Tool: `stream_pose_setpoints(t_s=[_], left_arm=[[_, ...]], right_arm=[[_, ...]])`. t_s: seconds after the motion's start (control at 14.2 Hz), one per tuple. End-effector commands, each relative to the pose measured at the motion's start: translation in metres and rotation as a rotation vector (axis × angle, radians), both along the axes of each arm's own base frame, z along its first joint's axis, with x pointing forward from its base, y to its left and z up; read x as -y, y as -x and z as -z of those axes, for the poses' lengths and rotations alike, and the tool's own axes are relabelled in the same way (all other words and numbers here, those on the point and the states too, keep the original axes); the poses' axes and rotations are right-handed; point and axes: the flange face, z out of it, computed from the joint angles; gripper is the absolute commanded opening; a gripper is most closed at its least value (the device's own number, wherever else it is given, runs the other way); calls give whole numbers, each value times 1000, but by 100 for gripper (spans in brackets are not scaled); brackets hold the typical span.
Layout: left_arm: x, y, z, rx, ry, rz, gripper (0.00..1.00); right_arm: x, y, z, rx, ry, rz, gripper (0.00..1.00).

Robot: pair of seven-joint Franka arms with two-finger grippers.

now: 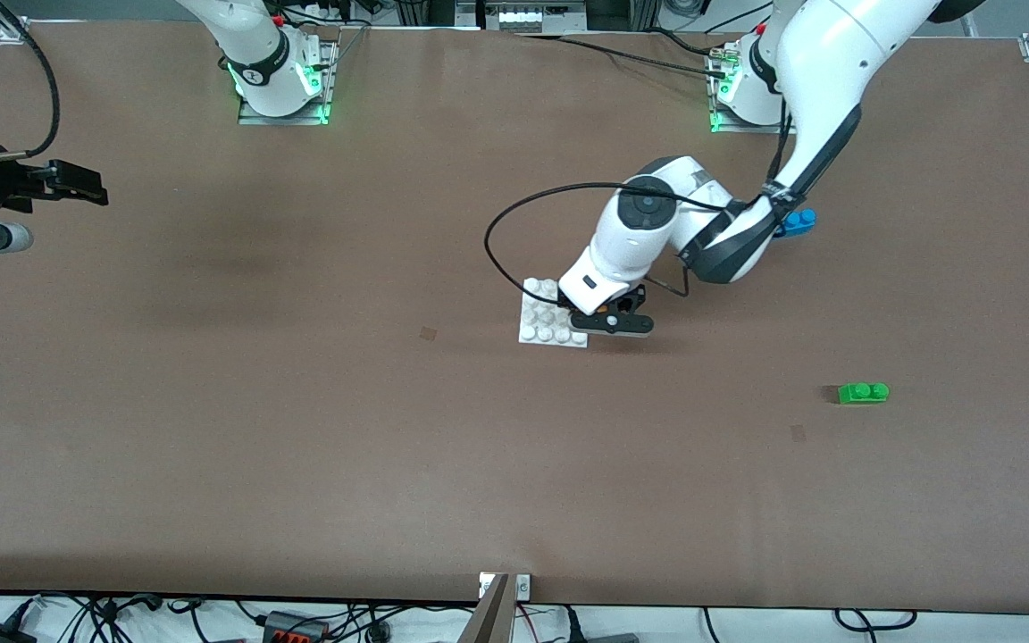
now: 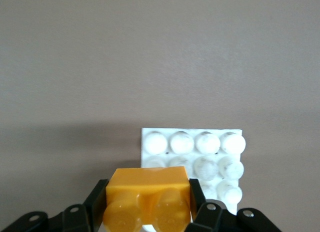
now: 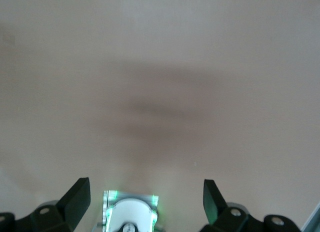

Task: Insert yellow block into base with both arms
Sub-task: 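Carry the yellow block over the base while the right gripper retracts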

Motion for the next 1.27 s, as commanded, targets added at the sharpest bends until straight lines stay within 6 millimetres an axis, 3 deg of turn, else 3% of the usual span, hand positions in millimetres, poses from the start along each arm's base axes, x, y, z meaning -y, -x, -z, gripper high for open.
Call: stream_pose_setpoints(t_s=[0.0, 0.07, 0.21, 0.64, 0.92, 1.2], left_arm=[[19, -4, 4, 11, 14, -23, 63], [30, 4, 6, 5, 17, -16, 63], [39, 12, 9, 0, 16, -5, 63], [60, 33, 24, -20, 3, 34, 64], [54, 31, 44, 26, -53, 53, 64], [49, 26, 45, 28, -53, 40, 63]], right_arm=[[12, 19, -4, 110, -23, 84, 100], [29, 16, -12, 162, -32, 131, 100], [23, 16, -29, 220, -18, 117, 100], [24, 9, -28, 176, -32, 131, 100], [24, 9, -28, 174, -33, 127, 100], [21, 9, -28, 176, -32, 123, 100]])
